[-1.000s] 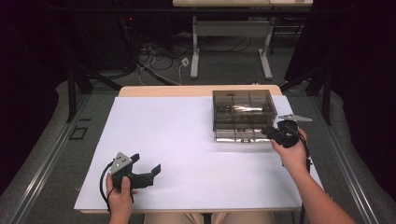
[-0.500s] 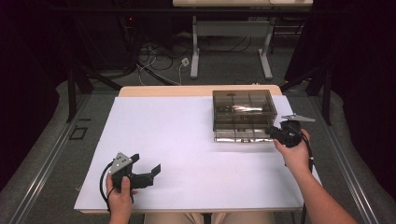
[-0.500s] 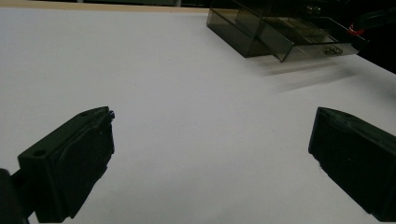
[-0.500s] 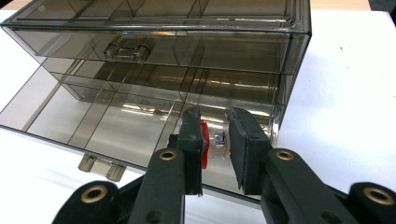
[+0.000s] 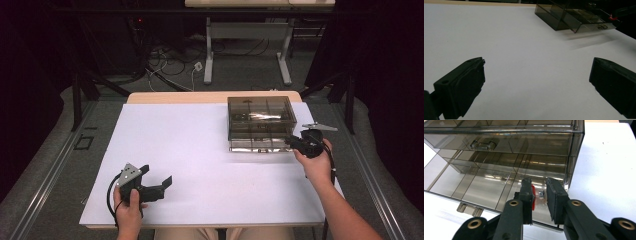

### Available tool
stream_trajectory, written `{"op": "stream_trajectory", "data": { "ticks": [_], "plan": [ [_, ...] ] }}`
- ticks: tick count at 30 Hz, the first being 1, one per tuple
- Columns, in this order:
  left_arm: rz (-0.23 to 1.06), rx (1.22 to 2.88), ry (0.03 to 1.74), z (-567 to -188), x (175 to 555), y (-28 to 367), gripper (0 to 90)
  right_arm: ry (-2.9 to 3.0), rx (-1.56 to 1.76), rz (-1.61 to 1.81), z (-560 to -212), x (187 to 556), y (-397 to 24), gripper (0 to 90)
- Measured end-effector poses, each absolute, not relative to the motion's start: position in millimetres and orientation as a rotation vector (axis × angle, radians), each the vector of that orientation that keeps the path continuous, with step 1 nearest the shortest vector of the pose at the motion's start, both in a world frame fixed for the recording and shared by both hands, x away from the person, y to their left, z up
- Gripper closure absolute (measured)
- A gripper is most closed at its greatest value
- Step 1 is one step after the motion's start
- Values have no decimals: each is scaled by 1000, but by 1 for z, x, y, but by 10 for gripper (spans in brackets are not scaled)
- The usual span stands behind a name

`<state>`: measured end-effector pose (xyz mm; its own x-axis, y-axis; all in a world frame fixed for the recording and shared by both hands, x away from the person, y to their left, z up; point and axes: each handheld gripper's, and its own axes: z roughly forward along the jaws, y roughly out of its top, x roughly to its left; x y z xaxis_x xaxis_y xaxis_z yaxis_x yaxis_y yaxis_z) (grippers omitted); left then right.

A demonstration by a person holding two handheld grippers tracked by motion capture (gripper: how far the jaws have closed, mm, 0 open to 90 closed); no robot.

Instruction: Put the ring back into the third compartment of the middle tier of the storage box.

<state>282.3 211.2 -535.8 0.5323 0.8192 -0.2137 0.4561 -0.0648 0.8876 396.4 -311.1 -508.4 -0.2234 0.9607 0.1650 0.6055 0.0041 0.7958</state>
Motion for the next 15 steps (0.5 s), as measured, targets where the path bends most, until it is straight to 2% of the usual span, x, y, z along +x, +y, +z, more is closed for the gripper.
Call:
{"op": "stream_trajectory", "data": {
  "ticks": [7, 15],
  "plan": [
    [424, 1700, 1081, -536, 282, 212, 4, 1856, 1592, 1100, -510, 398, -310, 758],
    [421, 1697, 1085, -536, 283, 211, 4, 1844, 1589, 1116, -509, 397, -310, 688]
  ]
}}
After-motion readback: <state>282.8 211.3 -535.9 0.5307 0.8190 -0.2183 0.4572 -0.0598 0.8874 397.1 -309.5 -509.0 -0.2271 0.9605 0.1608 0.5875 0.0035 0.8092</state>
